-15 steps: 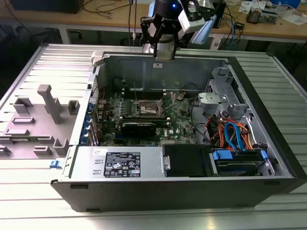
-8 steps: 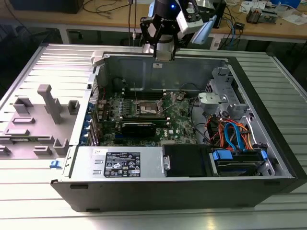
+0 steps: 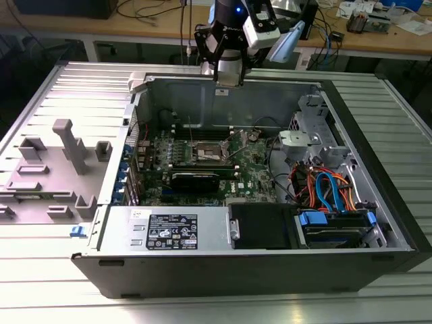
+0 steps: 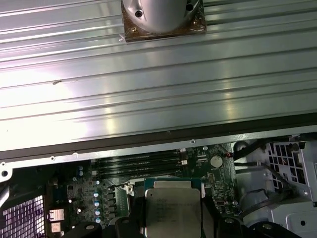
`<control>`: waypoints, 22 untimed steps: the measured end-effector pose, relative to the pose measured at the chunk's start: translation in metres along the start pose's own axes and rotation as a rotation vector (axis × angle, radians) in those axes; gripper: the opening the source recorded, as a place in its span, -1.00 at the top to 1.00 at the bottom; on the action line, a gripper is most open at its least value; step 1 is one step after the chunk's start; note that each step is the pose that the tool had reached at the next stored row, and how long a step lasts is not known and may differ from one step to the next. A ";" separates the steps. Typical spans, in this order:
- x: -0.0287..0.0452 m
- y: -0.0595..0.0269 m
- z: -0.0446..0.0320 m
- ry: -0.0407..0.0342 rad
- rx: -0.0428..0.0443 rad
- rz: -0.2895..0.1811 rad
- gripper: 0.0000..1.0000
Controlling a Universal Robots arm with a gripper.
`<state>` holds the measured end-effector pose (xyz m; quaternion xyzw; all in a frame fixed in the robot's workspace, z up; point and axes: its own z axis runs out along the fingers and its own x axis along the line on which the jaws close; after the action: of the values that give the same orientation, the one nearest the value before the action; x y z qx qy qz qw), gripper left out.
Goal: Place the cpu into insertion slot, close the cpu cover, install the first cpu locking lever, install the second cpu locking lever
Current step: 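Place the cpu into insertion slot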
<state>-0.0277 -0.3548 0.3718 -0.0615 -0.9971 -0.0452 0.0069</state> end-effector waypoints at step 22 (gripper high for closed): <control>0.0001 -0.0025 -0.0001 -0.0005 -0.0003 0.005 -0.09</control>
<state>-0.0281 -0.3573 0.3717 -0.0641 -0.9969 -0.0453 0.0068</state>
